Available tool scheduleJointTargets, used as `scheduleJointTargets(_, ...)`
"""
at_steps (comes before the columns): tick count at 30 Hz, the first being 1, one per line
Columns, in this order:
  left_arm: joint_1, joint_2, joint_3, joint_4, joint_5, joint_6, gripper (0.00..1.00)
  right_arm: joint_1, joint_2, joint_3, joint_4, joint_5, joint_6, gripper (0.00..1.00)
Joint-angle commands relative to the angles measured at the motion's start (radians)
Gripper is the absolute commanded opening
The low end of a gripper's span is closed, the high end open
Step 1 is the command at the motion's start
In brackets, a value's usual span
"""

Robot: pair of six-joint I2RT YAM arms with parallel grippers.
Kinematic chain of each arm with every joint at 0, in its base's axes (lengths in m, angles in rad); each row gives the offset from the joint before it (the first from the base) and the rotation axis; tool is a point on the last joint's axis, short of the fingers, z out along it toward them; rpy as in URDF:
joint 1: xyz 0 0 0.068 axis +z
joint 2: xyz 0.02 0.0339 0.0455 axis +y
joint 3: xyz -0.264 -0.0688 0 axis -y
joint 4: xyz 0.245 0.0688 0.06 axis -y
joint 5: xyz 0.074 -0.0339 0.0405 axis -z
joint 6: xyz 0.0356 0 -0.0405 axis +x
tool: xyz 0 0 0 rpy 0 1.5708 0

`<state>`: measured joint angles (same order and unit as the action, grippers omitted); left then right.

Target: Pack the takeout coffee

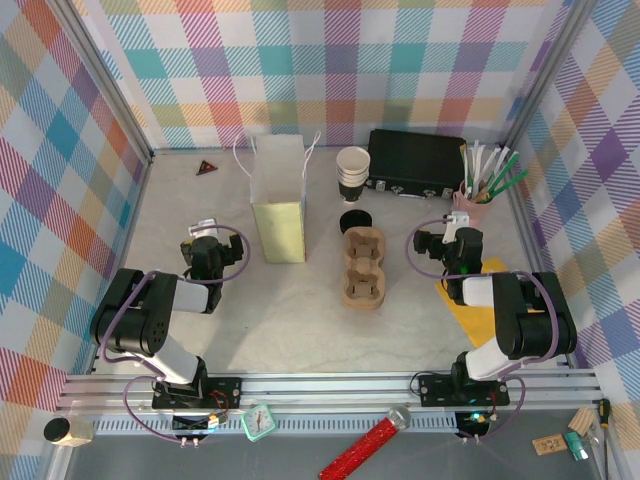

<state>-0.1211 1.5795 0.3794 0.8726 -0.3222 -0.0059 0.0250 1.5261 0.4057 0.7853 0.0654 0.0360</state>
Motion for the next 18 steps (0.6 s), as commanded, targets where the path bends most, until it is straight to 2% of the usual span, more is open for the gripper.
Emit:
scheduleJointTargets(1,0.010,-0.002,0.015,0.023,0.017,0.007,1.00,-0.008,0.004,0.007,0.032,-0.021,-0.012,0.99)
scheduleJointTargets(7,0.012,-0.005,0.013,0.028,0.018,0.009,1.00,-0.009,0.002,0.001,0.040,-0.021,-0.013,0.99)
scheduleJointTargets(10,0.012,-0.098,0.073,-0.174,0.001,0.004,1.00,-0.006,-0.070,0.019,-0.056,-0.027,-0.018,0.99)
scheduleJointTargets(12,0.011,-0.181,0.181,-0.398,-0.047,-0.028,1.00,-0.006,-0.164,0.106,-0.321,0.005,0.024,0.99)
scheduleJointTargets(14,0.016,-0.250,0.294,-0.639,-0.059,-0.105,1.00,-0.006,-0.231,0.214,-0.557,0.060,0.136,0.99)
scheduleJointTargets(17,0.017,-0.312,0.460,-0.938,-0.040,-0.255,1.00,-0.007,-0.245,0.416,-0.907,0.128,0.324,0.99)
scheduleJointTargets(18,0.017,-0.324,0.511,-1.033,-0.033,-0.310,1.00,-0.011,-0.226,0.491,-1.001,0.105,0.341,0.99)
